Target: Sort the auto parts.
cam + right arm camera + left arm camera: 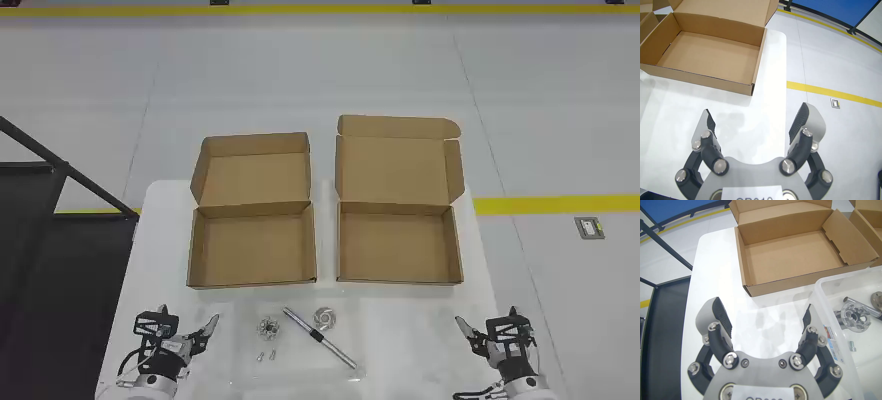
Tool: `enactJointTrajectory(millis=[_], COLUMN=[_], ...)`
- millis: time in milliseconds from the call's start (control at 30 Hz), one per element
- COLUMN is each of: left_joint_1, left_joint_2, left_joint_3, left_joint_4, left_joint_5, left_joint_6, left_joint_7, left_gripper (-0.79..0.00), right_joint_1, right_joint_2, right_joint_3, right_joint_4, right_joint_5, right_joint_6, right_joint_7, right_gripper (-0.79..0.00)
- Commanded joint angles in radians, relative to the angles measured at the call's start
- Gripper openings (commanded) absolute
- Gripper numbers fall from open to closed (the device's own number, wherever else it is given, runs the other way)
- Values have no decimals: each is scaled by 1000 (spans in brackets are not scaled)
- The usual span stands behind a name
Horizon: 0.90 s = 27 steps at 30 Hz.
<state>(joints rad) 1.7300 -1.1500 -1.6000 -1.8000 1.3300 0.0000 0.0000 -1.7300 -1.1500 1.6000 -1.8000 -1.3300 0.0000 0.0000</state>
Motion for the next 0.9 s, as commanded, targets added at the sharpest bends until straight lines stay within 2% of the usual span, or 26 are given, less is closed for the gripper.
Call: enactJointTrajectory(millis=[0, 100, 233, 300, 433, 533, 633, 867], left_joint_1=[0, -1, 23, 46, 98, 129, 149, 151], left_joint_2=[0, 0, -1, -1, 2, 2, 3, 4], left_joint_3=[0, 1, -26, -49, -96, -127, -156, -160], left_joint_4=[0, -3, -13, -28, -48, -53, -53, -51], left_joint_5=[0, -3, -22, -36, -46, -70, -73, -66], left_joint_6=[0, -20, -20, -42, -94, -133, -177, -174], left_joint_7=[0, 18, 78, 115, 211, 271, 314, 317], left_gripper=[0, 0, 0, 0, 0, 0, 0, 0], right_joint_1=[0, -5, -80, -124, -177, -159, -92, -83], right_joint_2=[0, 1, 9, 13, 22, 25, 22, 21], right_joint_3=[0, -6, -7, -10, -78, -178, -290, -298], right_joint_4=[0, -17, -116, -198, -386, -492, -530, -531], right_joint_5=[0, -15, -147, -241, -475, -615, -672, -681], right_joint_6=[0, -34, -126, -144, -245, -338, -434, -433], right_joint_7=[0, -34, -167, -188, -95, -5, 72, 88], right_gripper=[0, 0, 0, 0, 0, 0, 0, 0])
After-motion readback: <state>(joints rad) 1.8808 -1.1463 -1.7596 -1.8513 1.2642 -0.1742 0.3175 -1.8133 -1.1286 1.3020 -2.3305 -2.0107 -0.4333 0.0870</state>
